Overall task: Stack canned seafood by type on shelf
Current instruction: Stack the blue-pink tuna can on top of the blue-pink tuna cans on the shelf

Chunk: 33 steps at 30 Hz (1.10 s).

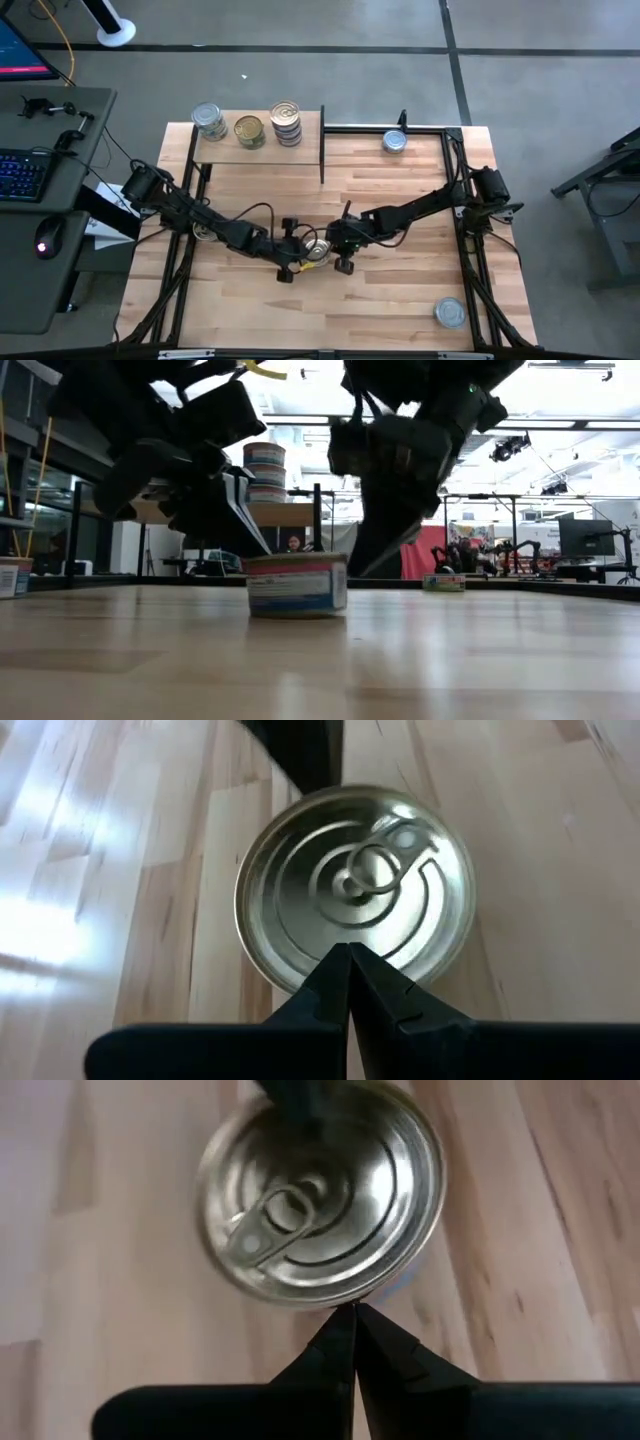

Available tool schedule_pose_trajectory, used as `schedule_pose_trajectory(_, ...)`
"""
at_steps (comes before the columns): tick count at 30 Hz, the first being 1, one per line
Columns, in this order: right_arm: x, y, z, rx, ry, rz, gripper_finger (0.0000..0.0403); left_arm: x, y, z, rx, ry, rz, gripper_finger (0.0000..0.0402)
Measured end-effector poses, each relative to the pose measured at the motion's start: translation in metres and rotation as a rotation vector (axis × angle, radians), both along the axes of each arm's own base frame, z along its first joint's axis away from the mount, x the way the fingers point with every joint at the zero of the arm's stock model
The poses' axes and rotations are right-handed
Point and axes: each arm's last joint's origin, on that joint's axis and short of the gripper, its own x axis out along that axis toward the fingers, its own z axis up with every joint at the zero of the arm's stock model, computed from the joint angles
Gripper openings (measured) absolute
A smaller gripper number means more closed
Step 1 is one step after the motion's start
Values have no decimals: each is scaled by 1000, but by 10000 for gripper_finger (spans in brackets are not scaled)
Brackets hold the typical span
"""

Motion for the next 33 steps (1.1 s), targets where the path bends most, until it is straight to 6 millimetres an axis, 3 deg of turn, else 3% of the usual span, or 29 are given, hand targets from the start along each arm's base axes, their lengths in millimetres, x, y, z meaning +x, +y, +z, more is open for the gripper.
schedule_pose_trajectory(12,19,10,36,-23,-104,63,0,-8,-3,-7,47,67,18,0)
schedule_pose_trajectory(20,23,11,43,-50,-115,99,0,-11,-2,-9,43,93,37,0)
schedule_pose_trajectory(24,26,9,59,-93,-104,149,0,-22,4,6,65,118,112,0)
schedule_pose_trajectory(29,32,5,88,-176,-103,248,5,-54,18,38,101,134,334,0)
schedule_pose_trajectory(33,38,-1,104,-163,-174,355,39,-78,19,63,53,25,501,0)
